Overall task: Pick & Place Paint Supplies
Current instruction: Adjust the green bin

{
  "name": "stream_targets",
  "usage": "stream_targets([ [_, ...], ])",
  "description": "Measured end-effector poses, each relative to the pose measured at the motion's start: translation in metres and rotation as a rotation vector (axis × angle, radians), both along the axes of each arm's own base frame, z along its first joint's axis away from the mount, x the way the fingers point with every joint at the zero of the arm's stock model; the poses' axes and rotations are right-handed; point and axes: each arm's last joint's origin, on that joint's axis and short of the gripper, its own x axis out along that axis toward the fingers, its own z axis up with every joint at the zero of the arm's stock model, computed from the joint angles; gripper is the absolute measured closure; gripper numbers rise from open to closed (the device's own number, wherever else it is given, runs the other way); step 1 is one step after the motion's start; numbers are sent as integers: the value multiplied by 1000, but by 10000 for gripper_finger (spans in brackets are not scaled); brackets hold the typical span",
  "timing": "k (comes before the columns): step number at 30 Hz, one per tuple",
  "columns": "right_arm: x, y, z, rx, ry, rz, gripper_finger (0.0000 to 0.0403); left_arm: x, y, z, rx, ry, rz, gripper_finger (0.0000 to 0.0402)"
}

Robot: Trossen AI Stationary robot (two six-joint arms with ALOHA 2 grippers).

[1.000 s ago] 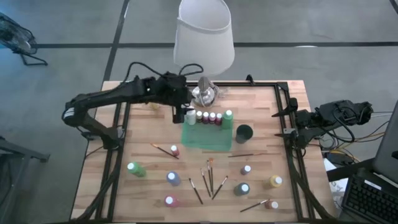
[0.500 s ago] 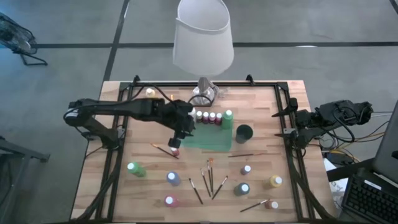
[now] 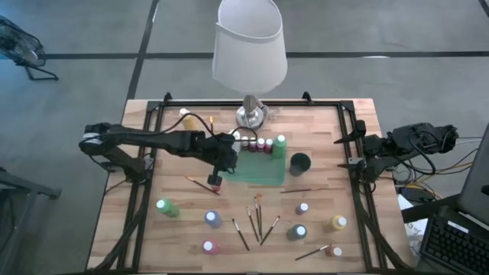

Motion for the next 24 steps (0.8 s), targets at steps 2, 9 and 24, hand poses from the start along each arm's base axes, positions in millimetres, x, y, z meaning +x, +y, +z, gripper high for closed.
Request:
stream_targets([
  [2, 0, 0, 0, -1, 0, 0, 39, -1, 1, -8, 8, -5, 9, 396],
  [9, 0, 0, 0, 0, 0, 0, 39, -7, 1, -31, 22, 55, 31, 398],
  [24, 0, 0, 0, -1, 0, 1, 39, -5, 16, -44, 52, 222, 21, 400],
])
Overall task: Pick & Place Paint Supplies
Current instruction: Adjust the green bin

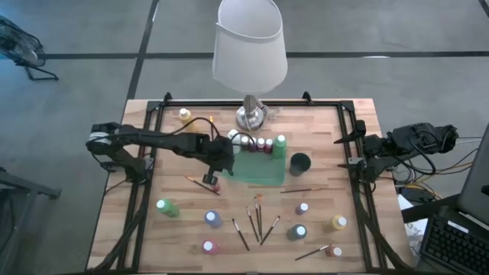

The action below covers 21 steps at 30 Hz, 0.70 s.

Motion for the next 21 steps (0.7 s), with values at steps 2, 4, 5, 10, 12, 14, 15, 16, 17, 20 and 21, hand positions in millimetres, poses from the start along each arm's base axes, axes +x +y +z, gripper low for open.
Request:
stream_targets([
  [2, 0, 0, 0, 2, 0, -1, 39, -1, 7, 0, -7, 9, 21, 401],
  [4, 0, 0, 0, 0, 0, 0, 39, -2, 13, 0, -20, 9, 34, 401],
  [5, 0, 0, 0, 1, 0, 0, 39, -3, 16, 0, -27, 12, 37, 401],
  [10, 0, 0, 0, 2, 0, -1, 39, -4, 22, -1, -20, 16, 27, 401],
  [12, 0, 0, 0, 0, 0, 0, 39, -3, 22, -1, -10, 8, 12, 401],
  [14, 0, 0, 0, 1, 0, -1, 39, -1, 22, 0, -9, -3, 0, 401],
  [15, 0, 0, 0, 1, 0, -1, 39, 0, 22, -1, -15, -3, -5, 401],
  [16, 0, 0, 0, 0, 0, 0, 39, 1, 22, -1, -21, -7, -12, 401],
  [17, 0, 0, 0, 0, 0, 0, 39, 2, 22, -2, -24, -11, -15, 401],
  [20, 0, 0, 0, 1, 0, -1, 39, 5, 22, -6, -33, -6, -18, 401],
  [21, 0, 0, 0, 0, 0, 0, 39, 5, 22, -8, -37, 2, -18, 401],
])
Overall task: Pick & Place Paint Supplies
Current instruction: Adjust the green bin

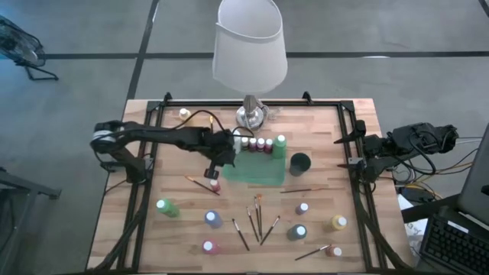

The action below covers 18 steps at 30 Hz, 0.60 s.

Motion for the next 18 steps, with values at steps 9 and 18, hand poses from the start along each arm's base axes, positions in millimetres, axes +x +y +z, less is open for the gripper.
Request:
stream_targets([
  [9, 0, 0, 0, 0, 0, 0, 39, -3, -3, -3, -89, 45, 28, 401],
  [18, 0, 0, 0, 0, 0, 0, 39, -4, -7, -3, -174, 58, 34, 401],
])
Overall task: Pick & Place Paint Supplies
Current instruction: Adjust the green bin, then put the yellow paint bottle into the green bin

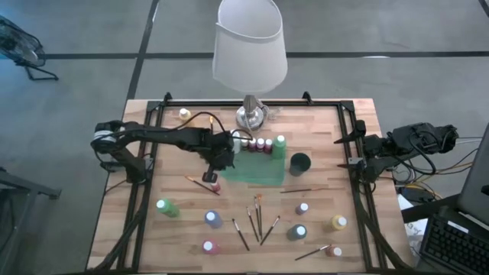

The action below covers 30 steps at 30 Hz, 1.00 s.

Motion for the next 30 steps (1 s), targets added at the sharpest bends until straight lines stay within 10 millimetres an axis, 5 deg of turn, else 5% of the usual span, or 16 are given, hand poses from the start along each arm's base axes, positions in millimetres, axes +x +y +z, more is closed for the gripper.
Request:
stream_targets([
  [30, 0, 0, 0, 0, 0, 0, 39, 1, -12, 2, -226, -25, -91, 402],
])
